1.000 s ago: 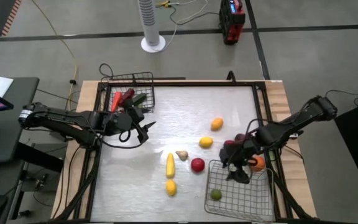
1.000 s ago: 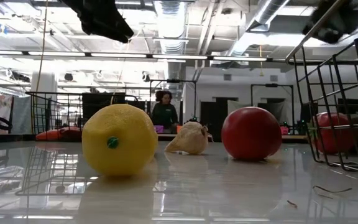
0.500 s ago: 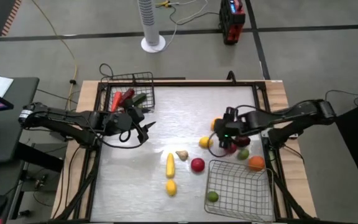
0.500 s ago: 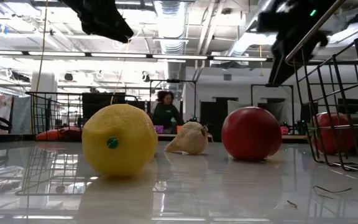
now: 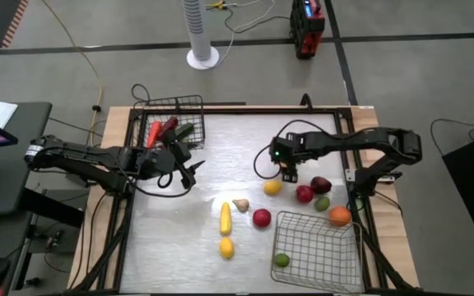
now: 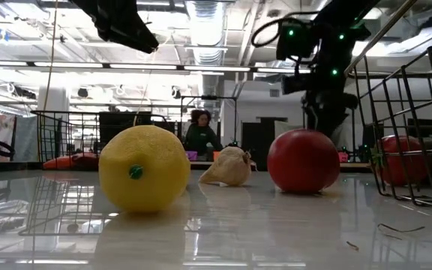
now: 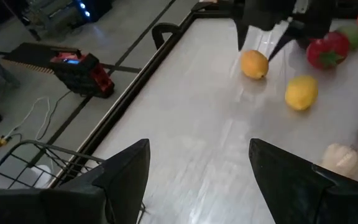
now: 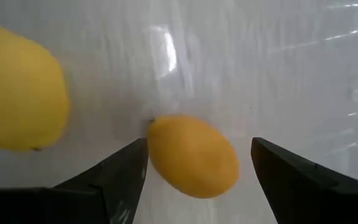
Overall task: Sort produce into baskets
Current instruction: Put the top lemon into the gold wire basket
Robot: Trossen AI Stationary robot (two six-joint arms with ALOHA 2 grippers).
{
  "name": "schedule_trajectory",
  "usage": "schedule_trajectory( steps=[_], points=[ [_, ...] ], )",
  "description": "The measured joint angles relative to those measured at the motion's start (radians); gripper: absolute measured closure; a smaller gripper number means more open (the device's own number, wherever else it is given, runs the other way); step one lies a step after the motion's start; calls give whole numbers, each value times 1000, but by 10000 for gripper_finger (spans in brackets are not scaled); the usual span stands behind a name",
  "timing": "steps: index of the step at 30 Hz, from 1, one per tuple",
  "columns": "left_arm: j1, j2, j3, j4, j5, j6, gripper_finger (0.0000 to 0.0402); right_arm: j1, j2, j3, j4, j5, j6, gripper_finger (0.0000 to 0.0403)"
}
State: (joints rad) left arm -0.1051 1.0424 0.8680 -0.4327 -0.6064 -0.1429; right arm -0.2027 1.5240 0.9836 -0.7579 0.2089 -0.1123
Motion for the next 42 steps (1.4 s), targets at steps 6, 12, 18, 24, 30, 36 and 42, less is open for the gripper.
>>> schedule_trajectory(
  steps=[6, 12, 18, 24, 30, 36, 42],
  points=[
    [0, 0, 0, -41, 0, -1, 138, -24, 31, 0, 21, -43, -84, 86],
    [0, 0, 0, -57, 10, -20, 138, -44, 84, 0, 3, -99, -109, 86],
    [0, 0, 0, -60, 31, -34, 138, -49, 163, -1, -7, -88, -133, 87],
    [0, 0, 0, -65, 30, -36, 138, -49, 151, -1, -34, -76, -132, 135],
    [0, 0, 0, -65, 22, -37, 138, -35, 72, 0, -50, -76, -117, 176],
    [0, 0, 0, -65, 22, -46, 138, 79, -96, 79, -62, -149, -31, 176],
    [0, 0, 0, -65, 21, -55, 138, 286, -319, 99, 66, -372, 136, 164]
  ],
)
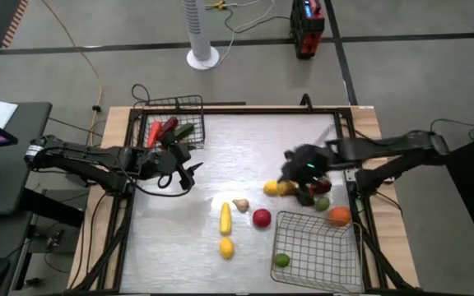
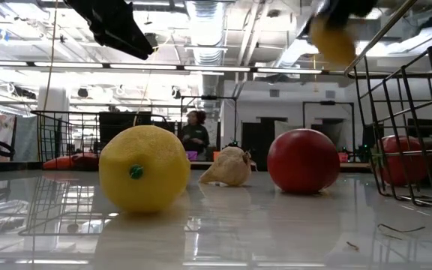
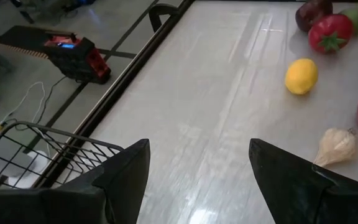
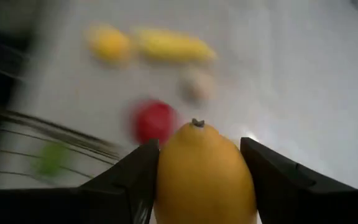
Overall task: Sort produce into baskets
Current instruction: Put the top lemon into the gold wire basket, then adjust the gold wire basket
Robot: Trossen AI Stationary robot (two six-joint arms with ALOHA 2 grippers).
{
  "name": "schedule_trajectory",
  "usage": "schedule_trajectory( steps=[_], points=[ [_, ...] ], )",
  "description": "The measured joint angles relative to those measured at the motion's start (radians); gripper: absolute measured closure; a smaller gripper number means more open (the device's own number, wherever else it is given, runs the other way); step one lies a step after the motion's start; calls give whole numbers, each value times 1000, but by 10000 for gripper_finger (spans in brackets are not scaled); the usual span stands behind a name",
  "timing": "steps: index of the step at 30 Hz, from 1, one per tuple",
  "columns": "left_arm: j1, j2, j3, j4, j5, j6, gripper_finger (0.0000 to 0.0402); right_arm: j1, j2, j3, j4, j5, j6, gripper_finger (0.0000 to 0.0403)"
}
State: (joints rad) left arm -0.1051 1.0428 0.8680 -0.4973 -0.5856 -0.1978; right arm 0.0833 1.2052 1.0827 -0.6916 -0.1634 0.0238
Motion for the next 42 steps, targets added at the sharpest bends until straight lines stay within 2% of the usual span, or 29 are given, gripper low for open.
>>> schedule_trajectory(
  steps=[3, 6, 12, 16, 24, 26, 29, 31, 37, 42],
  points=[
    [0, 0, 0, 1, -2, -6, 138, 117, -75, -28, 61, -16, 128, 165],
    [0, 0, 0, 0, 3, -25, 138, 231, -90, -53, 58, 39, 266, 164],
    [0, 0, 0, -1, 29, -52, 138, 410, -33, -100, 14, 189, 488, 156],
    [0, 0, 0, -2, 30, -61, 138, 464, 11, -101, -7, 213, 574, 134],
    [0, 0, 0, -2, 30, -41, 138, 468, 20, -77, -76, 230, 639, 107],
    [0, 0, 0, -1, 30, -28, 138, 454, 17, -55, -135, 297, 634, 107],
    [0, 0, 0, -1, 30, -24, 138, 433, 17, -34, -212, 468, 625, 107],
    [0, 0, 0, -2, 30, -24, 138, 406, 32, -34, -246, 520, 610, 107],
    [0, 0, 0, -2, 30, -24, 138, 333, 153, -35, -278, 500, 535, 107],
    [0, 0, 0, -7, 30, -24, 138, 330, 214, -35, -231, 398, 476, 107]
  ],
)
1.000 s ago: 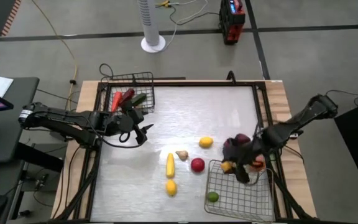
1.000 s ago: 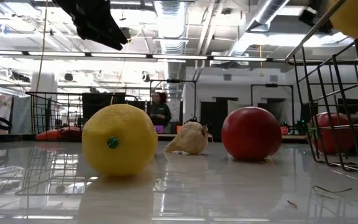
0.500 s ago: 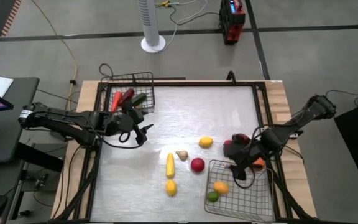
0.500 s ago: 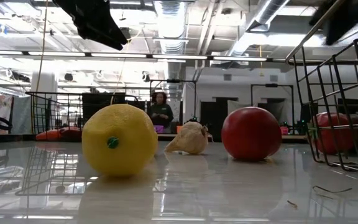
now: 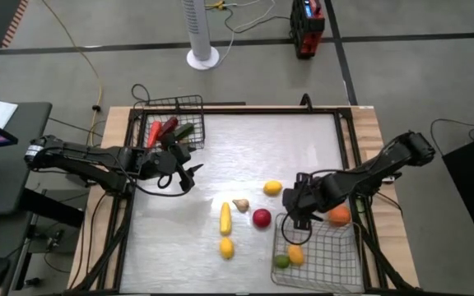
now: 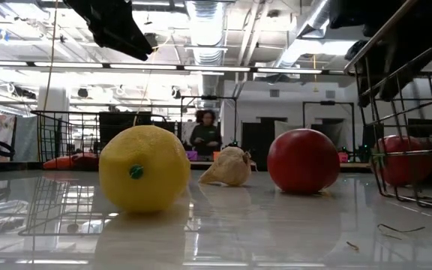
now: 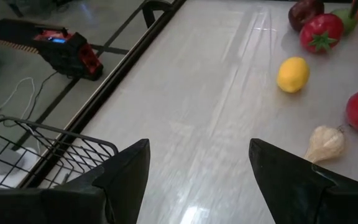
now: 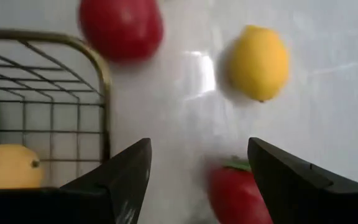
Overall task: Sort produce into baskets
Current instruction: Adjust the gold wire basket, then put the top lemon into the gold wire basket
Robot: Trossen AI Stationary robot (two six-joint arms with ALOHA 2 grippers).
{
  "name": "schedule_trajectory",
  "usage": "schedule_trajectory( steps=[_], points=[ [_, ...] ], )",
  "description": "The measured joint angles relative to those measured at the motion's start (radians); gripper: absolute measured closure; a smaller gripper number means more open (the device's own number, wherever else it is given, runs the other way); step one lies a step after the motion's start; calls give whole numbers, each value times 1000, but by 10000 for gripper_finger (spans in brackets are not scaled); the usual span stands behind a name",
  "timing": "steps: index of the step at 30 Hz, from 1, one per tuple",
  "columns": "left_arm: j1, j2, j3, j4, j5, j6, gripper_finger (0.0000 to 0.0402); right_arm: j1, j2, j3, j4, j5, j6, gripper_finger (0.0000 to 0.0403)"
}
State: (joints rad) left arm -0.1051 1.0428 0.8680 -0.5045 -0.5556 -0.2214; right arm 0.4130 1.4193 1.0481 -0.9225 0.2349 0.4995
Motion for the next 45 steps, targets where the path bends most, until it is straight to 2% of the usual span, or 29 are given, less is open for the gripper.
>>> schedule_trajectory(
  steps=[6, 11, 15, 22, 27, 38, 45],
  points=[
    [0, 0, 0, 0, -3, 4, 138, 20, 7, 0, 67, -46, -8, 107],
    [0, 0, 0, 0, -2, 7, 138, -4, -3, 0, 39, 44, -25, 107],
    [0, 0, 0, 1, -1, 7, 138, -97, 24, 0, 81, 51, -131, 107],
    [-2, 0, -4, 5, -1, 16, 138, -292, 106, -1, 232, -53, -359, 107],
    [-5, 0, -40, 7, -6, 12, 138, -381, 181, -1, 303, -124, -436, 107],
    [-5, -2, -59, 0, 0, 0, 138, -399, 314, -2, 272, -189, -500, 110],
    [-5, -2, -60, 0, 0, 0, 138, -422, 333, -2, 222, -187, -512, 161]
  ],
)
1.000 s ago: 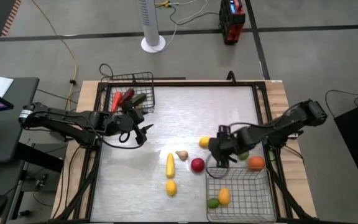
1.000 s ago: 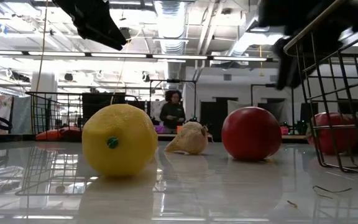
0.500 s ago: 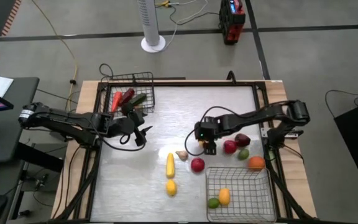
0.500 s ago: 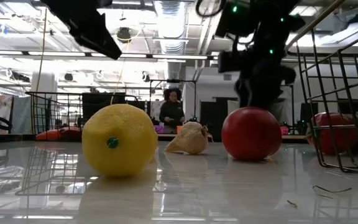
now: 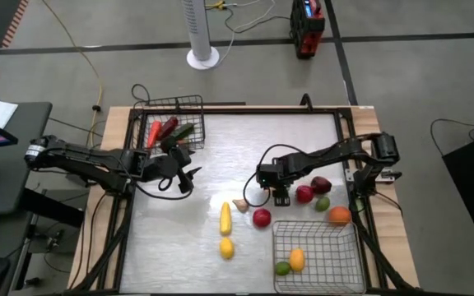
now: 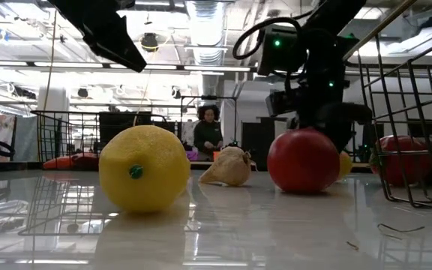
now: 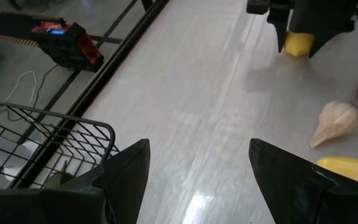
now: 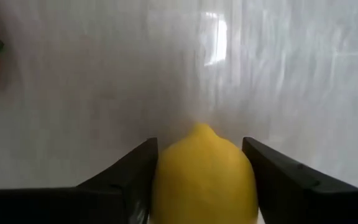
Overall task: Sort produce into baskets
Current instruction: Put the top lemon into the gold wire basket
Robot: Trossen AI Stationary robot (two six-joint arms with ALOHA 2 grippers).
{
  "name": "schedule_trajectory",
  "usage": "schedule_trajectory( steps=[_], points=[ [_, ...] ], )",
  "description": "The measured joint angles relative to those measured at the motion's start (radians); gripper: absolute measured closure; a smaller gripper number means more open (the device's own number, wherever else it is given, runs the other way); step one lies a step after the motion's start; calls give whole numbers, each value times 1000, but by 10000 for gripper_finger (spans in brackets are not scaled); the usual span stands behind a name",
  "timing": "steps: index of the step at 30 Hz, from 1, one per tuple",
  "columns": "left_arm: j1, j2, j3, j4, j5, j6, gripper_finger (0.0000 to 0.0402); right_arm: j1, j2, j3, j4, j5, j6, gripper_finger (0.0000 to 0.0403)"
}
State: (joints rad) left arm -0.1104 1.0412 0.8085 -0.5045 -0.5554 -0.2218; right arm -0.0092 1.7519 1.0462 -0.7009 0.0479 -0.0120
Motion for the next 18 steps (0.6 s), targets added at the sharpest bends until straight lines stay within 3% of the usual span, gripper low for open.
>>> schedule_trajectory(
  steps=[2, 6, 9, 12, 18],
  points=[
    [0, 0, 0, 1, 0, 0, 138, -4, -16, 0, -13, 0, -1, 180],
    [0, 0, 0, 3, -3, 0, 138, -14, -95, 0, -36, -4, 3, 180],
    [0, 0, 0, 3, -3, -1, 138, -8, -198, -1, -13, -104, 34, 180],
    [0, 0, 0, 3, -2, -5, 138, 43, -324, -1, 37, -217, 69, 178],
    [0, 0, 0, 11, -8, -2, 138, 199, -525, 1, 88, -234, 202, 173]
  ],
)
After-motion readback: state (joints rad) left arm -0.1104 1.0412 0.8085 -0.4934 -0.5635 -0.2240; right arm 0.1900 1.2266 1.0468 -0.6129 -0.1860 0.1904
